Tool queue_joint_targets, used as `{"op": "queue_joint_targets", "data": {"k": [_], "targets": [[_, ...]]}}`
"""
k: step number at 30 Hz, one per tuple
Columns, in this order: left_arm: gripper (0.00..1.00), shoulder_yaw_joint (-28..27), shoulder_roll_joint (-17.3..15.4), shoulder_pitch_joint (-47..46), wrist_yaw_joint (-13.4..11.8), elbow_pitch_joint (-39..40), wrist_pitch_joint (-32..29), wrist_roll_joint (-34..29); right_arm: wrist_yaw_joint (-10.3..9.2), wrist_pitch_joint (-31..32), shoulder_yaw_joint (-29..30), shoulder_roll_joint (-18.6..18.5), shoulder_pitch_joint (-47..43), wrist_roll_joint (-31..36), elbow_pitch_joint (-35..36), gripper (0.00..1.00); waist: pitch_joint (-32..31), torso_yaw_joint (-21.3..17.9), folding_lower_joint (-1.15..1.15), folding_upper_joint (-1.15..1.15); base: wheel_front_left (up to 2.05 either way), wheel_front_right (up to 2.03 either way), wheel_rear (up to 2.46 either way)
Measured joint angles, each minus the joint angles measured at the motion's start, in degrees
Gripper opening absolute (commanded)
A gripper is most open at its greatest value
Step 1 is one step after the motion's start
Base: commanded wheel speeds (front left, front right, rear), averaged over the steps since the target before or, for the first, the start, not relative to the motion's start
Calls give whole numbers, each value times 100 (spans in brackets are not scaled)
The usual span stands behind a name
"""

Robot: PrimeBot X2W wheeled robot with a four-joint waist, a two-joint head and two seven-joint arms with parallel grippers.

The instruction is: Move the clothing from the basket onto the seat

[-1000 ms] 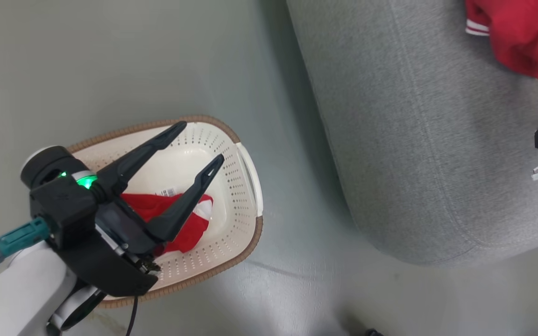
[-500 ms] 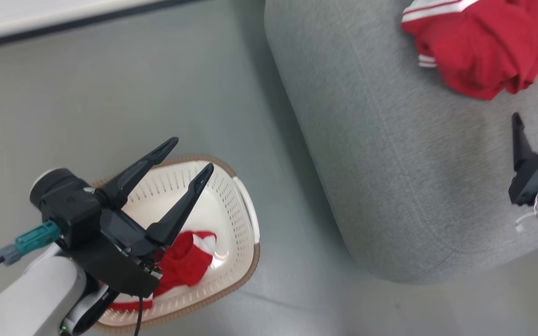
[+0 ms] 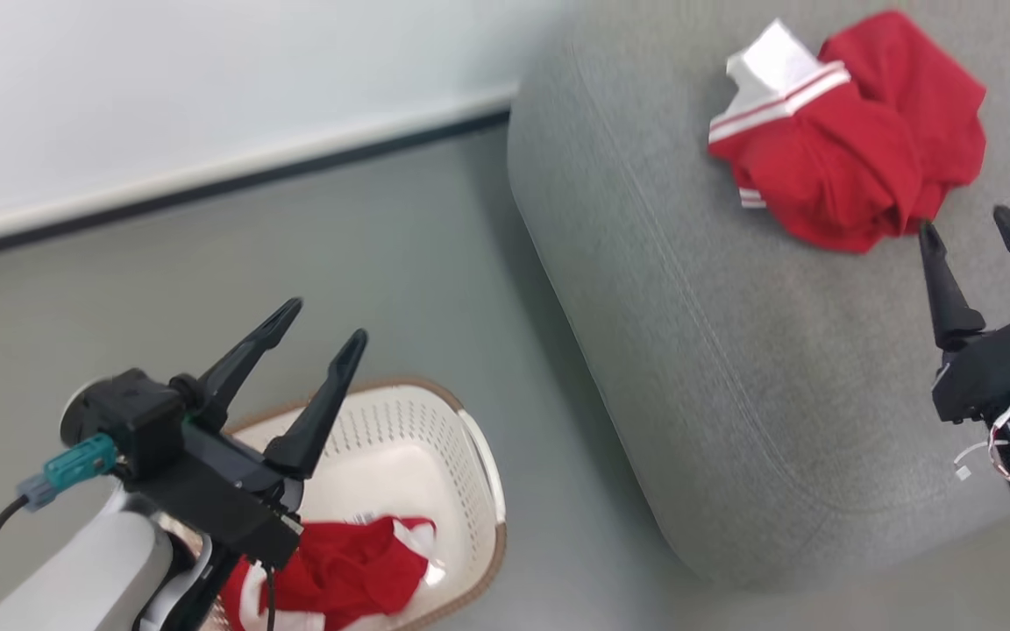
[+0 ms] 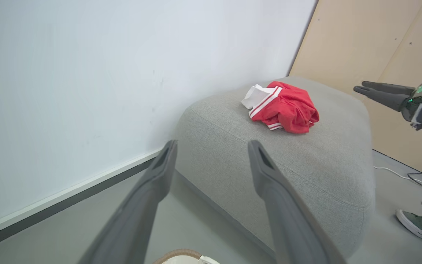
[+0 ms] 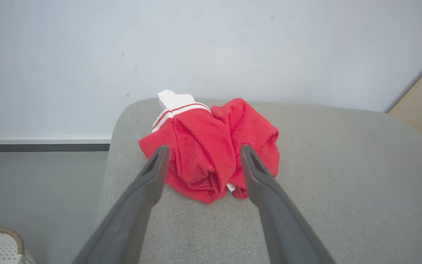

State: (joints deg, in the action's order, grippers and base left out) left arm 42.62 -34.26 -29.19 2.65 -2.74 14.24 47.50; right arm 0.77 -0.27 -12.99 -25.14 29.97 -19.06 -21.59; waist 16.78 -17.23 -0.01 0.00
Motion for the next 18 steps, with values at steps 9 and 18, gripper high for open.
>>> {"op": "queue_joint_targets", "data": {"k": [9,18], "targets": [[100,-335,190,648,-428,-615,4,254,120,-453,48,69,-481,-158,981,100,-763,313,0,0,0,0,0],[100,-809,288,1360,-829,-634,5,270,-90,-936,94,266,-1468,-160,1629,100,-1295,801,0,-1,0,0,0]]}}
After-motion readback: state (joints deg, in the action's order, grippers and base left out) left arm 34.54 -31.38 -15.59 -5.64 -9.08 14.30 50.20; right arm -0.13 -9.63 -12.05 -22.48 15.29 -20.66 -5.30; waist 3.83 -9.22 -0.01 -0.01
